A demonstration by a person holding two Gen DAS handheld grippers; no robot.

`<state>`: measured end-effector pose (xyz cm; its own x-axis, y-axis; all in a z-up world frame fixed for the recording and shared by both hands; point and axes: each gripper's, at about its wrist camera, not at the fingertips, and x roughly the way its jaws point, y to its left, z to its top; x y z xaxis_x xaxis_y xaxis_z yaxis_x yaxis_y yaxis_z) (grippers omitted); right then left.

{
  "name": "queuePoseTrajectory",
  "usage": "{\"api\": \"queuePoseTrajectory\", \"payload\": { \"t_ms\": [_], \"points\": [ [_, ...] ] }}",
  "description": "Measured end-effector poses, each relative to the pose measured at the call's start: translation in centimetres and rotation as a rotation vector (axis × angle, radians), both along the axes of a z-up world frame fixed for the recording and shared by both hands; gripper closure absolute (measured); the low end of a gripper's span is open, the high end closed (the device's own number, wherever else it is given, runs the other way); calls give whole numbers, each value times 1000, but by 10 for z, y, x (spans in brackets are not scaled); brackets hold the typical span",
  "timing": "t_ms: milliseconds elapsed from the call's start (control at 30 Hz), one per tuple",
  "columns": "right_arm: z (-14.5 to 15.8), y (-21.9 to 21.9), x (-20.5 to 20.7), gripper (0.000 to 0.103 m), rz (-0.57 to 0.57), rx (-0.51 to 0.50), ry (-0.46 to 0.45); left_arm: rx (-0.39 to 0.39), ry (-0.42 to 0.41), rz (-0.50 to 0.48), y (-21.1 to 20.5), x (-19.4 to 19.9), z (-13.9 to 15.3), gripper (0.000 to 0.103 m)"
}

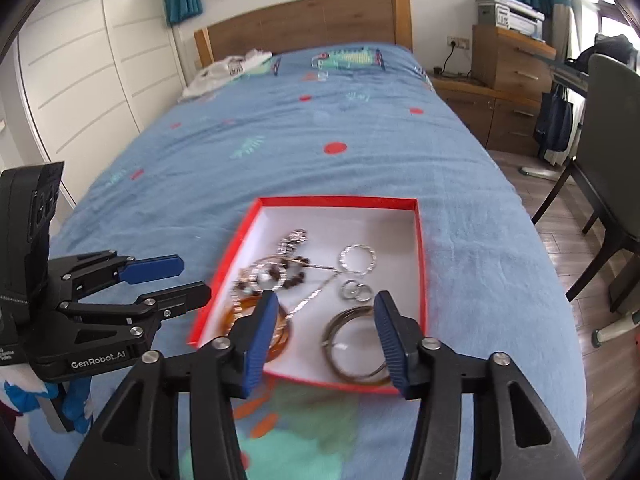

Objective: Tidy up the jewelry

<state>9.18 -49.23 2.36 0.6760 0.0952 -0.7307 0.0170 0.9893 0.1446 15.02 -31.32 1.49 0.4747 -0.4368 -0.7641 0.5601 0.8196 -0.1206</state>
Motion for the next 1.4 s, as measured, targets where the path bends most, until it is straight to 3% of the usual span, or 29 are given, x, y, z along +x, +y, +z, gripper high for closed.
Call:
{"api": "queuePoseTrajectory", "payload": {
  "t_ms": [533,633,700,1000,1400],
  "points": [
    [30,76,-89,27,-24,25,-75,111,-141,318,113,-106,42,54],
    [32,88,-99,24,-27,19,-80,96,-150,342,130,-117,47,54],
    [34,96,-105,17,-29,12,-87,85,-163,353,142,-125,51,54],
    [43,129,-127,9,-13,-17,-111,57,-199,397,182,-154,63,54],
    [37,149,-144,6,-2,-37,-112,49,-212,446,215,-176,61,49]
  ]
}}
